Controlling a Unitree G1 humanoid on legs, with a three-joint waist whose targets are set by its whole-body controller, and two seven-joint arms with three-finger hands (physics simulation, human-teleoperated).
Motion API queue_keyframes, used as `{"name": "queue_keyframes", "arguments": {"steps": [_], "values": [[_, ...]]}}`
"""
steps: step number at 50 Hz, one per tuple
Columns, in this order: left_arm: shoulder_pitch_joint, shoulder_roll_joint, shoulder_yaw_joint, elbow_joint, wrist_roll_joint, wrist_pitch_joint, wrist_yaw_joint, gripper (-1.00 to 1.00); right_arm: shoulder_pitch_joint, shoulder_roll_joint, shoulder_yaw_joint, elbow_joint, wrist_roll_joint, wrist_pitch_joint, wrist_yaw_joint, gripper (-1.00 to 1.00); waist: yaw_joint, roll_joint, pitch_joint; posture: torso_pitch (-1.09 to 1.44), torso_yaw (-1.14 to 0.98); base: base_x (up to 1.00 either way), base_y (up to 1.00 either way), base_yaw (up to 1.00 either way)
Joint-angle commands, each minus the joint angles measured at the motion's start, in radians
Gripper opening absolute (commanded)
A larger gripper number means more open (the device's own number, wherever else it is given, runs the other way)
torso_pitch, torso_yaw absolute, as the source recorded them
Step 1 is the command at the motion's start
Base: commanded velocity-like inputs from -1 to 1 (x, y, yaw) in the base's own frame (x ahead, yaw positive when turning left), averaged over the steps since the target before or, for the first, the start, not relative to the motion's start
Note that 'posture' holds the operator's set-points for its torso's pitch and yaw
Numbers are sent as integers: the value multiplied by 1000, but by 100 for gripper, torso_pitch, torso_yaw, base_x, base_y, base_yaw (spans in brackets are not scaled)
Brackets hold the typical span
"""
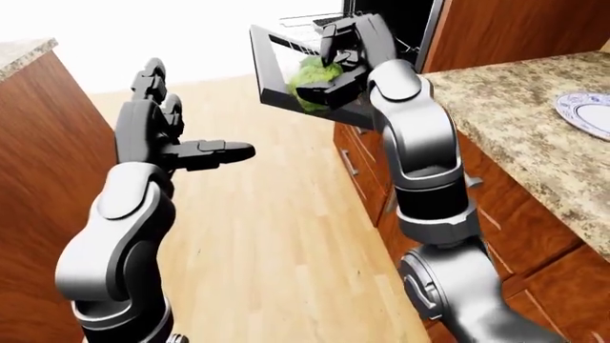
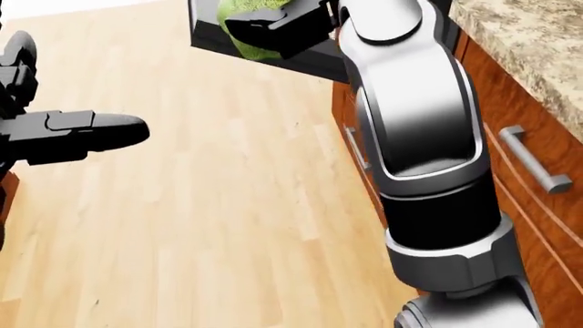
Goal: Place the broccoli on the rack of the oven.
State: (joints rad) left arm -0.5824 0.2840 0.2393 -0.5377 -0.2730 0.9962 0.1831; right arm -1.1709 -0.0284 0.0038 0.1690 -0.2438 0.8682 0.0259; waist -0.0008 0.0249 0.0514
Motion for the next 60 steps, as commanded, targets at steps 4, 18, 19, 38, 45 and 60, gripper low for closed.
{"name": "queue_keyframes", "arguments": {"steps": [4,18,19,38,45,60], "values": [[-33,14,12,-36,-3,-27,2,100,-80,-19,-11,-4,15,-52,-11,-100,-1,26,-40,0,0,11,0,0],[-27,14,14,-35,-6,-31,2,100,-91,-28,-10,25,28,-60,-18,-100,-5,19,-31,0,0,26,0,0],[-30,15,15,-37,-7,-27,4,100,-93,-29,-10,25,28,-57,-17,-100,-1,7,-31,0,0,29,0,0],[-30,14,11,-43,-8,-21,7,100,-64,-24,-6,-4,23,-48,-19,-100,-21,85,-20,0,0,30,0,0],[-30,14,11,-38,-7,-27,5,100,-70,-24,-6,-4,22,-45,-19,-100,2,19,-24,0,0,30,0,0],[-27,14,10,-36,-6,-32,5,100,-74,-25,-9,0,28,-51,-24,-100,-1,23,-17,0,0,5,0,0]]}}
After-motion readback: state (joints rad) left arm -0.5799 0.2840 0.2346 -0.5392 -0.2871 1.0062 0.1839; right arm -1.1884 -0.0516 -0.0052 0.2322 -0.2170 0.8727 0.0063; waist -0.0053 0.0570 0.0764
